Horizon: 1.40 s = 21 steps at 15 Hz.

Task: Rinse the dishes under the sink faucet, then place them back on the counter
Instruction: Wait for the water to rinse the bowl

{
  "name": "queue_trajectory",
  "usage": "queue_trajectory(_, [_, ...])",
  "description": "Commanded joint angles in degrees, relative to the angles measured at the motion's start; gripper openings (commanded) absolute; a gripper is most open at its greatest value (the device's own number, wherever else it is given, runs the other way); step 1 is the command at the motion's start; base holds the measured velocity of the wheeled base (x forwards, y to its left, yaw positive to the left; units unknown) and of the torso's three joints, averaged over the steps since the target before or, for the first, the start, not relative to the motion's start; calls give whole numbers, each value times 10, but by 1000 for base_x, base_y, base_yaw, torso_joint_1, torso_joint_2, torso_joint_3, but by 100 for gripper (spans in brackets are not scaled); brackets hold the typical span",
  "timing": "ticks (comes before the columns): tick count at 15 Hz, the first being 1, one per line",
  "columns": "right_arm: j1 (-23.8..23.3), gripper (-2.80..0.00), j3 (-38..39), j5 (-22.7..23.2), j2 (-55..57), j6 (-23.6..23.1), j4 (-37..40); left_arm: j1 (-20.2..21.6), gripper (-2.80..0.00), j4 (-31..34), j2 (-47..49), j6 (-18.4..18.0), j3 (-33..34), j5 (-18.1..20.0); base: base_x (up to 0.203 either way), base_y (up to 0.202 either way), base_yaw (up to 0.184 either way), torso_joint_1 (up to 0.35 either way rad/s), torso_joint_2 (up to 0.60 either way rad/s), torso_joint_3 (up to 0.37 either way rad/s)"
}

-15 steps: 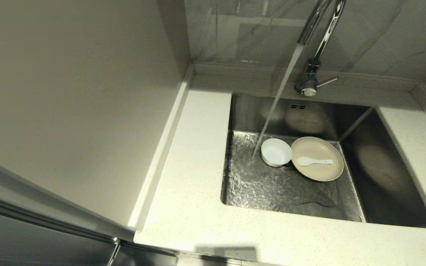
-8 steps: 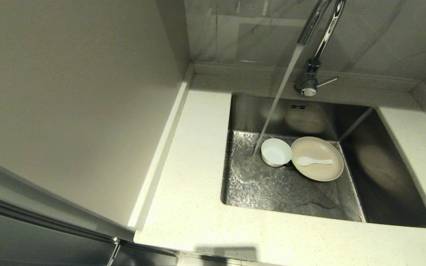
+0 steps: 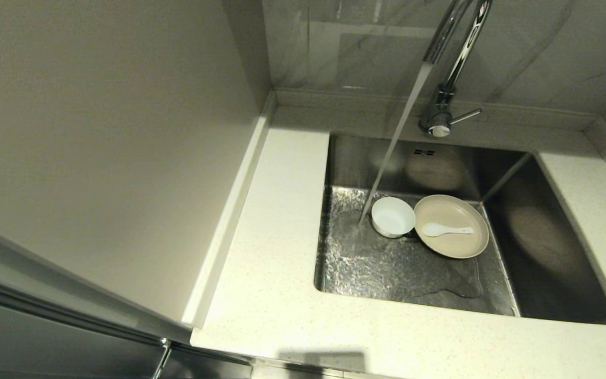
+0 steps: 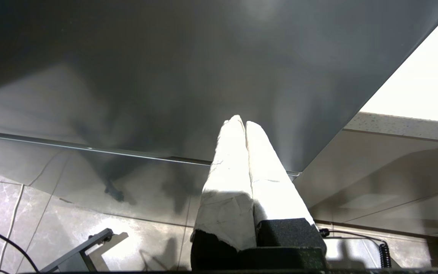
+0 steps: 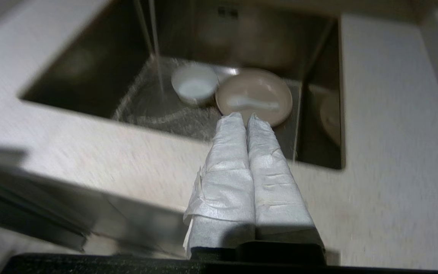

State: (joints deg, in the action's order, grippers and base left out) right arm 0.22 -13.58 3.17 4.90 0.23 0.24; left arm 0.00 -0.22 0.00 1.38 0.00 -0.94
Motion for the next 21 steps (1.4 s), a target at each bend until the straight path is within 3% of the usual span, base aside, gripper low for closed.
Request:
queue_trajectory(1, [0,-280,-110,18,117,31,-1,0,-280,0,-2,0,0,0,0,0,0,0,0,0])
queue_trajectory(4, [1,-280,-232,63,256,144,-2,0,-280,0,-2,0,0,0,0,0,0,0,0,0])
queue_trajectory(7, [2,-280,-281,100,364,243,-3,0,-280,0,-2,0,0,0,0,0,0,0,0,0])
queue_trajectory(14, [10,-280,-430,130,614,369,-21,0,-280,0,-2,0,0,0,0,0,0,0,0,0])
queue_trajectory(17, [11,-280,-465,131,712,394,-86,0,-280,0,-2,0,0,0,0,0,0,0,0,0])
queue_trajectory(21, [12,-280,-489,129,802,367,-162,0,-280,0,-2,0,0,0,0,0,0,0,0,0])
